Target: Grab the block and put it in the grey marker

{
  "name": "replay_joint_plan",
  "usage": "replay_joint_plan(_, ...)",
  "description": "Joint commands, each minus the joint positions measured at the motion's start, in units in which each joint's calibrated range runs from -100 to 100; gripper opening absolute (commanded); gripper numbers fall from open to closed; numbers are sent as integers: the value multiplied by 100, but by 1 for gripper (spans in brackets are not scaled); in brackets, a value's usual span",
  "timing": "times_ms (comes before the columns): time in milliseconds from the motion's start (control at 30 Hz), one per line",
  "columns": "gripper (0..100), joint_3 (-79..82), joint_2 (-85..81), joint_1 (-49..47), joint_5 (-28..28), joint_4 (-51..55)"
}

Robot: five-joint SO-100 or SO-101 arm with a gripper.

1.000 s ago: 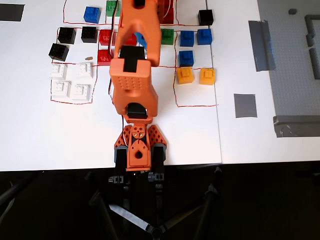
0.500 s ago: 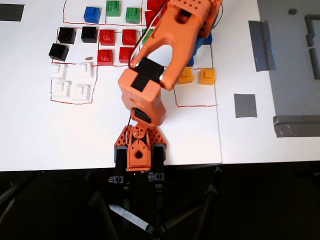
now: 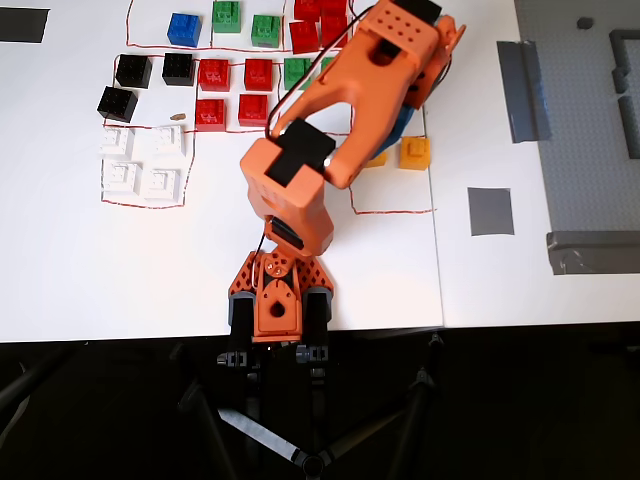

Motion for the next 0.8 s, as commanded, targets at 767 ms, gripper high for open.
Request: replay_joint_plan(767, 23, 82, -259, 184, 303, -353)
